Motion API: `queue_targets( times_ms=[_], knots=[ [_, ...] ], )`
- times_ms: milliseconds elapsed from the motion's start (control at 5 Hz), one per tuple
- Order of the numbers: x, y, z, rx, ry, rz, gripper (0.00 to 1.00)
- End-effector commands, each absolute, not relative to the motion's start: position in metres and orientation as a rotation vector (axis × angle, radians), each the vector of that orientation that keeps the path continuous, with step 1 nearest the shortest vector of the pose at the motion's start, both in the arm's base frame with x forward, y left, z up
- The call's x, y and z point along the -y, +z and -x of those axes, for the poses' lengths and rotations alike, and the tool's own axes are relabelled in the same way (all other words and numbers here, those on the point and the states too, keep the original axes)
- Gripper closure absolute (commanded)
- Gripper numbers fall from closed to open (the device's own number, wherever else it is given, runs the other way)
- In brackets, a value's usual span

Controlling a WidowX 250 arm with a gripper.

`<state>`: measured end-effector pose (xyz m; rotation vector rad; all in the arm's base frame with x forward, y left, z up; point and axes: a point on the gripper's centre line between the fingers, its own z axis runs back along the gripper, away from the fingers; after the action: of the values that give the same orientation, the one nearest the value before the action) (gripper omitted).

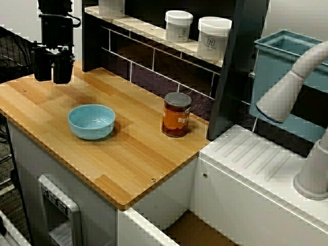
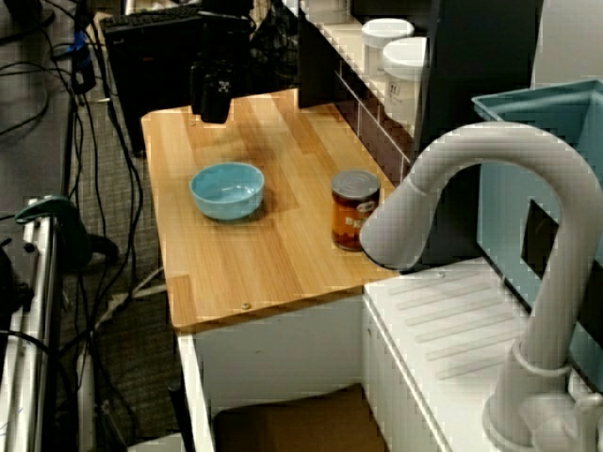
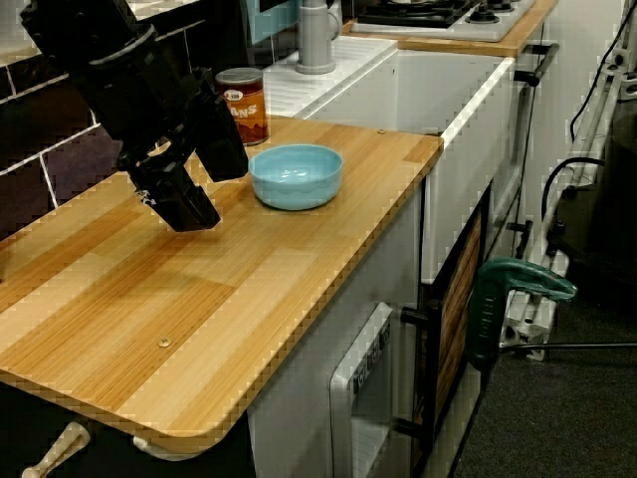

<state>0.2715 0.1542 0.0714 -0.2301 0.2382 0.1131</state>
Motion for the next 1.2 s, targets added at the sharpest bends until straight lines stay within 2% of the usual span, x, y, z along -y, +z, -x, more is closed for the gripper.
queue_targets(
  times_ms=[0, 800, 1000],
  knots=[
    [-0.162, 0.101, -0.274, -0.156, 0.112, 0.192, 0.0],
    [-0.163, 0.106, -0.279, -0.166, 0.112, 0.202, 0.0],
    [-0.151, 0.1, -0.274, -0.169, 0.098, 0.182, 0.0]
  ],
)
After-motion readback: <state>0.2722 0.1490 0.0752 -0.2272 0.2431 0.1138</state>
